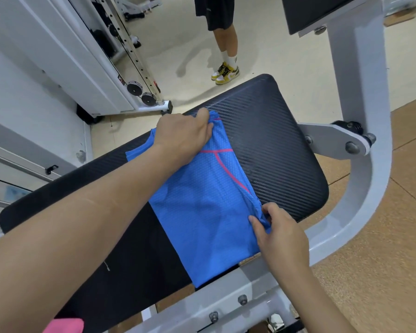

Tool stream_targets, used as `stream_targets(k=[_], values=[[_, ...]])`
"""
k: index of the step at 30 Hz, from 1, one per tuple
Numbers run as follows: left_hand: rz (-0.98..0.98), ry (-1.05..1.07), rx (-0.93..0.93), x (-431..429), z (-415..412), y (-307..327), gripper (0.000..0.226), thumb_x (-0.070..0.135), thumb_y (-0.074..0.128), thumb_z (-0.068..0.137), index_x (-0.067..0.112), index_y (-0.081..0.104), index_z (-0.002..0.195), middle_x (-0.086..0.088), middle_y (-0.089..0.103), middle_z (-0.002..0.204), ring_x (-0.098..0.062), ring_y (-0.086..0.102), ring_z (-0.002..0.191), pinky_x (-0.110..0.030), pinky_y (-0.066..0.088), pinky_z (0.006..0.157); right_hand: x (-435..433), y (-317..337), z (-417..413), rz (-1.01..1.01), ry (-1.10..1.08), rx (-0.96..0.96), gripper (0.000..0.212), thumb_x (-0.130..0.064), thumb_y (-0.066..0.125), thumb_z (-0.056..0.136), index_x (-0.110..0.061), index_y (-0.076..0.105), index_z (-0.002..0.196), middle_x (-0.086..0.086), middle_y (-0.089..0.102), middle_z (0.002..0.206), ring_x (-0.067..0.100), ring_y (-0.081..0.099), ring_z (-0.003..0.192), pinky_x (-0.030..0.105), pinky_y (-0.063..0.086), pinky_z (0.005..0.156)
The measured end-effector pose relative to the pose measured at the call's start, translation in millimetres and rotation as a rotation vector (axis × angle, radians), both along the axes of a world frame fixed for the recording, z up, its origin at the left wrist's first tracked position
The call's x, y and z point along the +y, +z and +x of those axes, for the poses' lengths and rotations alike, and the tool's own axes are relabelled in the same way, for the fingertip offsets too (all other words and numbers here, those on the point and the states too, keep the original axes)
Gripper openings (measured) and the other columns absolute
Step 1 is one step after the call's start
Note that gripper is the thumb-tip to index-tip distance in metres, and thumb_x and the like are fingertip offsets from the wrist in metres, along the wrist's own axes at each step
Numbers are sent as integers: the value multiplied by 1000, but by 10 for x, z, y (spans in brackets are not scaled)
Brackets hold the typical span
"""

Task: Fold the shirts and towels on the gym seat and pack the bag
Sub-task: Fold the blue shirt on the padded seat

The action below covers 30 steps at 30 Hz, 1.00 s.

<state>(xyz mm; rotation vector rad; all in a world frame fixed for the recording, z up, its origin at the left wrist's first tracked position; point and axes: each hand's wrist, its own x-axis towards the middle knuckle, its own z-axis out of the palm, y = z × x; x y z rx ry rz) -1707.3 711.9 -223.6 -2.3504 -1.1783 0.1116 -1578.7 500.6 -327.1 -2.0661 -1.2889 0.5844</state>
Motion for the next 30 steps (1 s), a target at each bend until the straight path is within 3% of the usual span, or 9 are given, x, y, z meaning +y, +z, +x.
stream_targets(k=[4,9,13,16,18,20,22,26,30], values=[[198,-17,-22,24,-90,-45,33,43,30,100,16,28,80,4,29,42,-20,27,40,-22,15,50,-35,-77,26,39,-106,152,22,-26,76,81,-22,54,80,-5,47,82,7,47,70,23,36,57],[263,-53,-179,34,-136,-193,38,47,39,95,18,34,71,-2,52,46,-22,36,42,-32,37,65,-71,-116,-65,99,-159,52,46,-19,82,74,-20,53,109,-1,43,102,18,51,82,36,49,64],[289,11,-382,5,-164,-16,33,45,45,93,14,57,92,-6,59,84,-26,55,77,-40,32,79,-37,-118,-102,202,-77,-58,57,-5,80,71,-25,50,115,0,40,103,23,51,77,43,53,62],[373,-326,-418,-305,-254,-93,9,20,60,87,12,65,88,-8,63,90,-28,60,80,-38,39,77,-26,-126,-114,222,-46,-74,60,-1,78,70,-26,49,117,0,41,100,24,50,75,43,52,61],[231,-405,-332,-524,-420,-302,16,21,60,90,13,69,100,-12,66,110,-30,63,97,-41,46,83,-25,-140,-103,210,-41,-56,61,-2,77,71,-26,49,119,1,42,102,25,52,80,45,53,63],[64,-191,-274,-586,-609,-452,42,40,48,95,23,56,133,-13,48,143,-28,47,130,-51,35,106,-26,-140,-97,200,-31,-42,59,-5,76,73,-25,48,121,2,43,104,26,53,84,47,53,65],[-24,9,-248,-548,-707,-461,55,54,33,96,34,33,148,-9,26,158,-24,25,145,-58,17,115,-36,-132,-88,200,-9,-46,54,-9,74,75,-22,50,122,3,43,106,26,52,88,47,53,66],[-60,36,-194,-515,-710,-481,58,59,21,97,40,17,151,-6,13,162,-22,11,149,-59,6,116,-19,-2,-47,151,-27,-25,42,-27,60,84,-17,51,124,3,44,112,26,50,97,50,51,77],[-55,47,-206,-508,-724,-524,59,59,21,96,40,15,151,-5,11,162,-21,9,149,-59,5,116,417,399,-163,500,138,-210,52,-20,51,85,-3,50,134,19,46,139,37,44,129,46,39,105]])
